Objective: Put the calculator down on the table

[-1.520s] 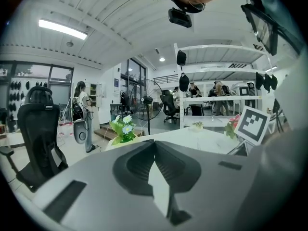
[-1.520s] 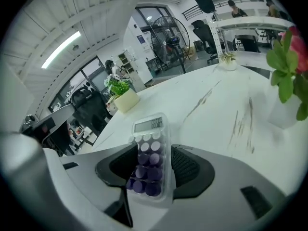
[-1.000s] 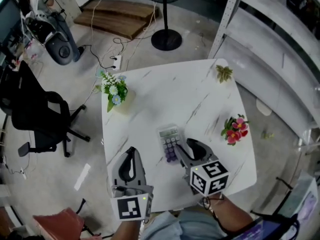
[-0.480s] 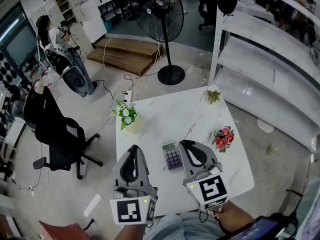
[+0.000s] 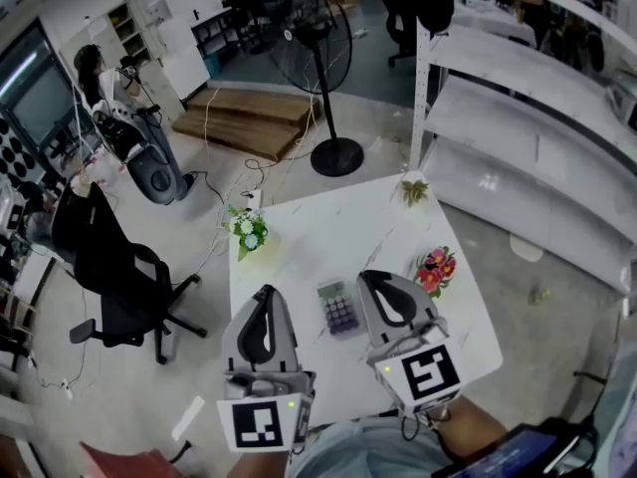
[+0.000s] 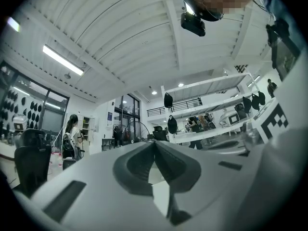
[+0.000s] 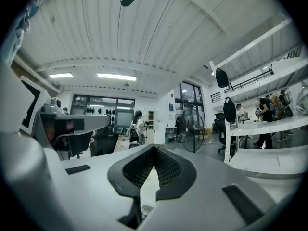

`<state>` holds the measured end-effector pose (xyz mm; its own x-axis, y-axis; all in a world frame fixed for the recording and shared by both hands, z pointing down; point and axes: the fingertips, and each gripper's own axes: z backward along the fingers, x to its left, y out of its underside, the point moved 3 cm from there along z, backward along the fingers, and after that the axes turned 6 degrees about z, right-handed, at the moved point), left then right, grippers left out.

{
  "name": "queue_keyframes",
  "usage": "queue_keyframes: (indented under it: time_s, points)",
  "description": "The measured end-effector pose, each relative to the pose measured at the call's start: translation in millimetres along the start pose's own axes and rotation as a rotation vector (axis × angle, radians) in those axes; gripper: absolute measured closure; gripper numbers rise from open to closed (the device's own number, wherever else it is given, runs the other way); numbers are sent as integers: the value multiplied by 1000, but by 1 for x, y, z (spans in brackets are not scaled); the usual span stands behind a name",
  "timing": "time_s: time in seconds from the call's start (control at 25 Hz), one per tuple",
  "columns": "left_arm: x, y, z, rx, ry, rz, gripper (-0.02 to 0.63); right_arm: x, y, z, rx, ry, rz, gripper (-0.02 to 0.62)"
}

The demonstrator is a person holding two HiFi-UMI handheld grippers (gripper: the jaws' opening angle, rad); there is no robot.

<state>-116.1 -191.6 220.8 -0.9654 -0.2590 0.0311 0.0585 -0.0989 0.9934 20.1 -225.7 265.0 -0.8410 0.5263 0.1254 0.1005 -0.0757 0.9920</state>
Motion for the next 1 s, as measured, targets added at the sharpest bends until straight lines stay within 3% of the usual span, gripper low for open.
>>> queue_keyframes:
  time_s: [0.72, 1.0]
  points:
    - [-12, -3, -4, -34, 17, -22, 598, 0, 3, 6, -11, -1, -17, 578]
    - [-10, 2, -3, -2, 19, -14, 598, 1, 3, 3, -9, 2, -14, 578]
